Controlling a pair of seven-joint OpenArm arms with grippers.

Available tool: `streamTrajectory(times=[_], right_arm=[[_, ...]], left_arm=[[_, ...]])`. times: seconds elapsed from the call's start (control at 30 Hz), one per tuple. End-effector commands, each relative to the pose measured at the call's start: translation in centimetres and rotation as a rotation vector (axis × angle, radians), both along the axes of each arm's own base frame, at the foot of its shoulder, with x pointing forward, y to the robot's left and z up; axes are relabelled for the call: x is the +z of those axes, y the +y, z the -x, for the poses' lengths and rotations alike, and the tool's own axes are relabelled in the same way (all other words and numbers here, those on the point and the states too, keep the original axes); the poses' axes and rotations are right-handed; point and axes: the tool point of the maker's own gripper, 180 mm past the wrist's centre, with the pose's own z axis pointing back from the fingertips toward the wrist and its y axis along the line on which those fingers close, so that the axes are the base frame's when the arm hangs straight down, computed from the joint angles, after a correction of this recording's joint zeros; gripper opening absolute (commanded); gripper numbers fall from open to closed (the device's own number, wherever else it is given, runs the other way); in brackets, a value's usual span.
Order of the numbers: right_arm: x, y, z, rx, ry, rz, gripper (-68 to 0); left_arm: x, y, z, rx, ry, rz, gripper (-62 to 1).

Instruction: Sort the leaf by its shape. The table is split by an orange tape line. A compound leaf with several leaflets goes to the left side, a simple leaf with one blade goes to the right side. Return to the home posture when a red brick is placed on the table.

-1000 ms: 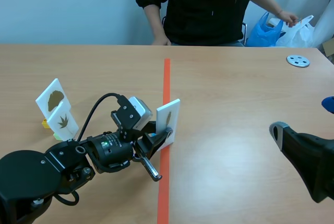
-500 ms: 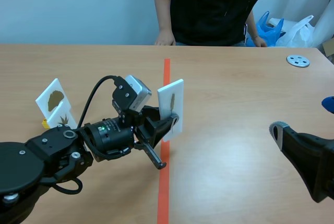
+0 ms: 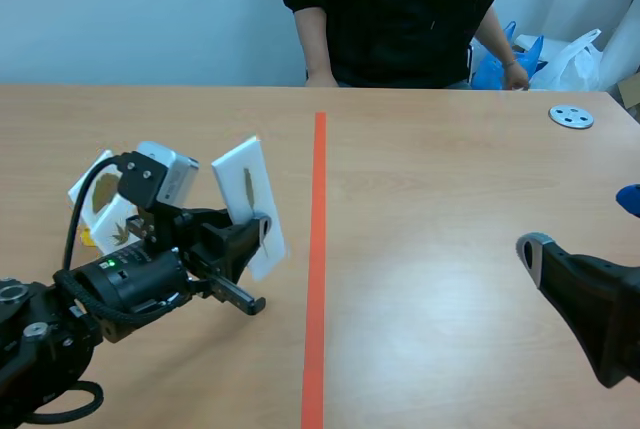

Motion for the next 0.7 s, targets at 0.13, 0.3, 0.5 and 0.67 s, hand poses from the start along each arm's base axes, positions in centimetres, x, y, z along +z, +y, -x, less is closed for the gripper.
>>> streamTrajectory(times=[0.13,0.3,0.5,0.67], right_arm=[[1.4,0.0,-1.0,-0.004,-0.057,-0.007,0.4],[1.4,0.0,-1.0,-0.004,-0.058,-0.007,0.4],[1.4,0.0,-1.0,-0.004,-0.058,-0.007,0.4],[1.4,0.0,-1.0,-0.005,-0.058,-0.008,0.4]], left_arm=[[0.8,2.9,-0.4,0.134,-0.025,-0.008,-55.4],[0.3,5.9,-0.9,0.243,-0.017,-0.037,-55.4],[-1.0,9.5,-1.4,0.367,0.031,-0.052,-55.3],[-2.7,10.8,-0.5,0.41,0.088,-0.034,-55.3]])
